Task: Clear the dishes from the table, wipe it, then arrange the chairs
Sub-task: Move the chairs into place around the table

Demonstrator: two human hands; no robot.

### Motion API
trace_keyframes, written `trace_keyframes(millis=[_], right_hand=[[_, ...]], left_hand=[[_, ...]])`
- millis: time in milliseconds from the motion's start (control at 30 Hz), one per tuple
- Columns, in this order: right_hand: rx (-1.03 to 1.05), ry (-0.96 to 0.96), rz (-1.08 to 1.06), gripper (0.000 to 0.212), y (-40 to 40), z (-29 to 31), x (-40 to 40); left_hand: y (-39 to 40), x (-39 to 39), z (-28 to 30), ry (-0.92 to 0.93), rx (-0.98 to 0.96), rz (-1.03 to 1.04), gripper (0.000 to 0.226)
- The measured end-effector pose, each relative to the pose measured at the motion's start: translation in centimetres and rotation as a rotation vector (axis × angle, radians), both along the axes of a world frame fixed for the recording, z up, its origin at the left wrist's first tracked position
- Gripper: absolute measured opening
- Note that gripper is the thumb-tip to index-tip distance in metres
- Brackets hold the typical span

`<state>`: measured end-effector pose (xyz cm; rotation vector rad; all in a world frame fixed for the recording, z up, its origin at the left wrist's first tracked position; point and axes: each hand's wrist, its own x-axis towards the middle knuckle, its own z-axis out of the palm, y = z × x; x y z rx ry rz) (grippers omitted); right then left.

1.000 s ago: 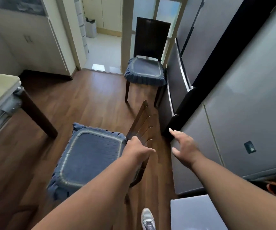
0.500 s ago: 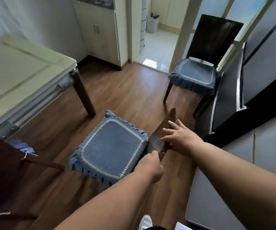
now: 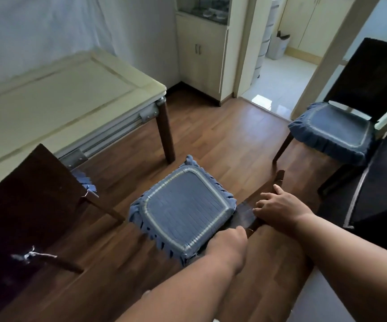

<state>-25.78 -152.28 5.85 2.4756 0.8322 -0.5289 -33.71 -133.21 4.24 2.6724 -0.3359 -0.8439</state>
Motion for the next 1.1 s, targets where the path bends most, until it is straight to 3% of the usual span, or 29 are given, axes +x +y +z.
trace_keyframes(millis=[300, 800, 1100], right_hand=[[0.175, -0.12, 0.043, 0.017, 5.5, -1.8, 4.4], [0.027, -0.09, 0.103, 0.023, 18.5, 0.0, 14.0], [0.147, -0.101, 0.043, 0.019, 24.9, -1.3, 20.8]], left_hand=[[6.1, 3.6, 2.0, -0.035, 0.082, 0.082, 0.02], [17.7, 12.7, 0.3, -0.135, 0.158, 0.099, 0.014], [24.7, 19.2, 1.1, -0.168, 0.128, 0.101, 0.018]])
